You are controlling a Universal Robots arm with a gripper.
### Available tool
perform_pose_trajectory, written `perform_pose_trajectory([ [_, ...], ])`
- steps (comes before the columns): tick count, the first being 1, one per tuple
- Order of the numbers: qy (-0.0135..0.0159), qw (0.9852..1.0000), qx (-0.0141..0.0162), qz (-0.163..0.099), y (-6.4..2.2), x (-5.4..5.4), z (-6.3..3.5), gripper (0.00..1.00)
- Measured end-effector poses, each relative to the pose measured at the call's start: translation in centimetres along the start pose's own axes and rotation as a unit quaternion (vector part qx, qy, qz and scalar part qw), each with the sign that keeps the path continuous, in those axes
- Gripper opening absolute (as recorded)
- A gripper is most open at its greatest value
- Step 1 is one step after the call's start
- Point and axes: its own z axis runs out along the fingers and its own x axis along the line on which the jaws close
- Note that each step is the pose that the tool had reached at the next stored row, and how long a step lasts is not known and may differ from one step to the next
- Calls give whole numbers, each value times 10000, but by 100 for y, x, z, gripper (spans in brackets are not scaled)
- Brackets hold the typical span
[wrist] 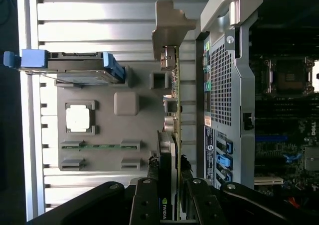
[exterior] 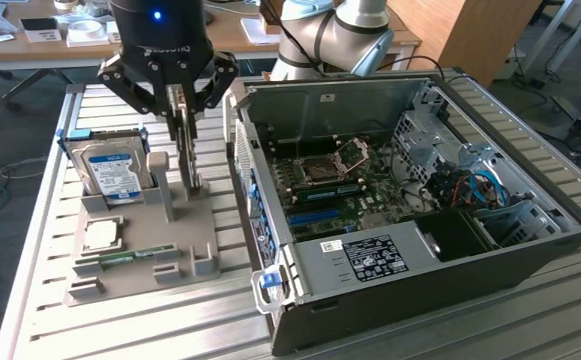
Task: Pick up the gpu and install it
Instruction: 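Pick up the gpu and move the gpu toward the slot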
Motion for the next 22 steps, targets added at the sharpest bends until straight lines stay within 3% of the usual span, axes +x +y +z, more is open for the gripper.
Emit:
perform_pose_trajectory([
  [3,0,10000,0,0,3,-1,-52,27],
  [22,-1,10000,1,0,5,-2,-92,27],
])
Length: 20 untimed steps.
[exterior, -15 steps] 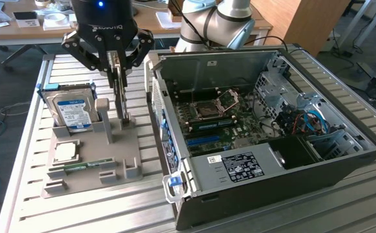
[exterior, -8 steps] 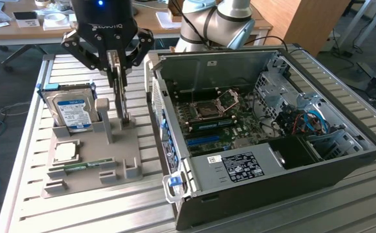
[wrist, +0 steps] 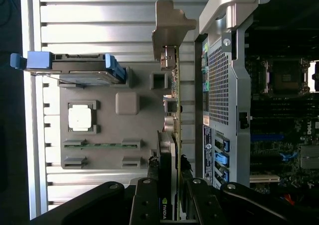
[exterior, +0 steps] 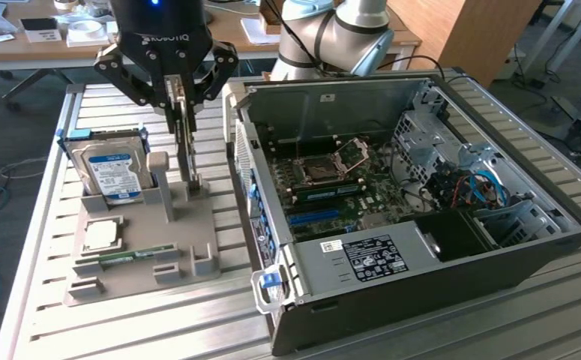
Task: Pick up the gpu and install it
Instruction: 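Pick up the gpu and move the gpu toward the slot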
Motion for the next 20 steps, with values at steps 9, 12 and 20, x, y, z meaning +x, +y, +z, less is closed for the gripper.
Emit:
perform_pose_trajectory([
  [9,0,10000,-1,0,2,-64,-4,27],
  [12,0,10000,-2,0,4,-96,-8,27],
  [20,0,10000,-2,0,8,-199,-24,27],
])
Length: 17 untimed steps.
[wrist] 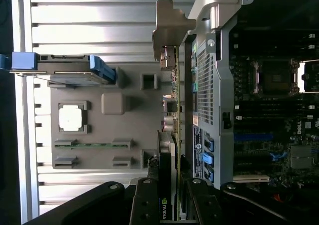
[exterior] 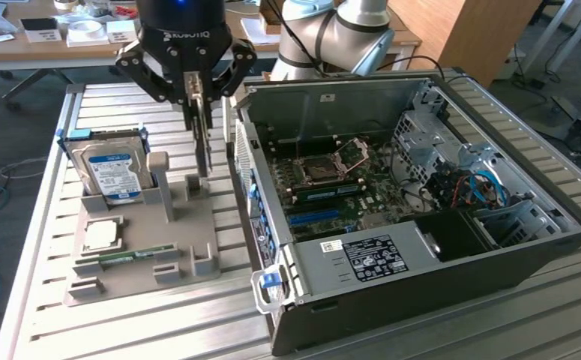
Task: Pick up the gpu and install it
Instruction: 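Pick up the gpu and move the gpu toward the slot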
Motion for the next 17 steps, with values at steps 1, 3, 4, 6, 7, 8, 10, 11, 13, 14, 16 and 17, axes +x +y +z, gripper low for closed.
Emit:
perform_pose_trajectory([
  [1,0,10000,0,0,1,-14,-3,27],
  [3,0,10000,0,0,2,-41,-7,27],
  [4,0,10000,0,0,3,-55,-9,27],
  [6,0,10000,-1,0,4,-84,-12,27],
  [7,0,10000,-1,0,5,-101,-13,27],
  [8,0,10000,-2,0,5,-119,-14,27],
  [10,0,10000,-2,0,7,-151,-17,27],
  [11,0,10000,-3,0,7,-168,-18,27],
  [13,0,10000,-4,0,9,-203,-20,27],
  [14,1,10000,-5,0,9,-223,-21,27],
  [16,0,10000,-7,0,10,-258,-21,27],
  [17,1,10000,-9,0,11,-275,-21,27],
])
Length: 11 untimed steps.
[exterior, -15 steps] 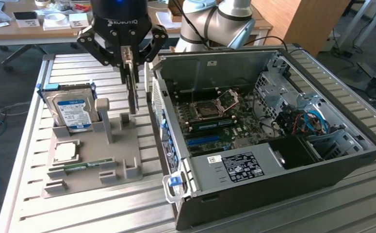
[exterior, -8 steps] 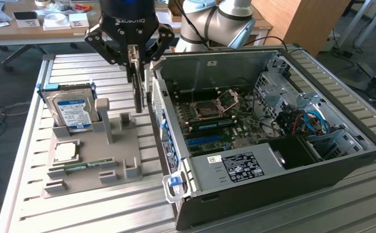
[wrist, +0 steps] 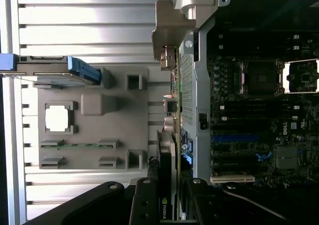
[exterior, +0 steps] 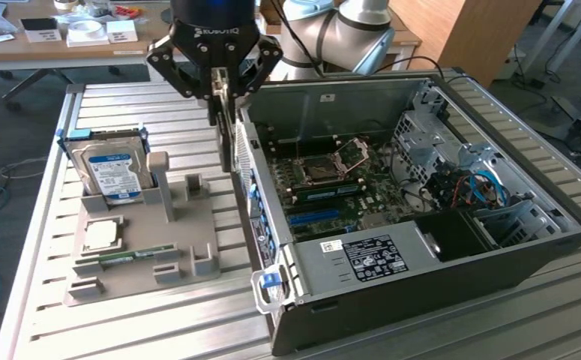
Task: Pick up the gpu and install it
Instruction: 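Pick up the gpu and move the gpu toward the slot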
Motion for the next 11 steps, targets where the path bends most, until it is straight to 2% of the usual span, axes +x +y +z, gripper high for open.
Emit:
perform_pose_trajectory([
  [11,1,10000,-20,0,8,-212,2,27],
])
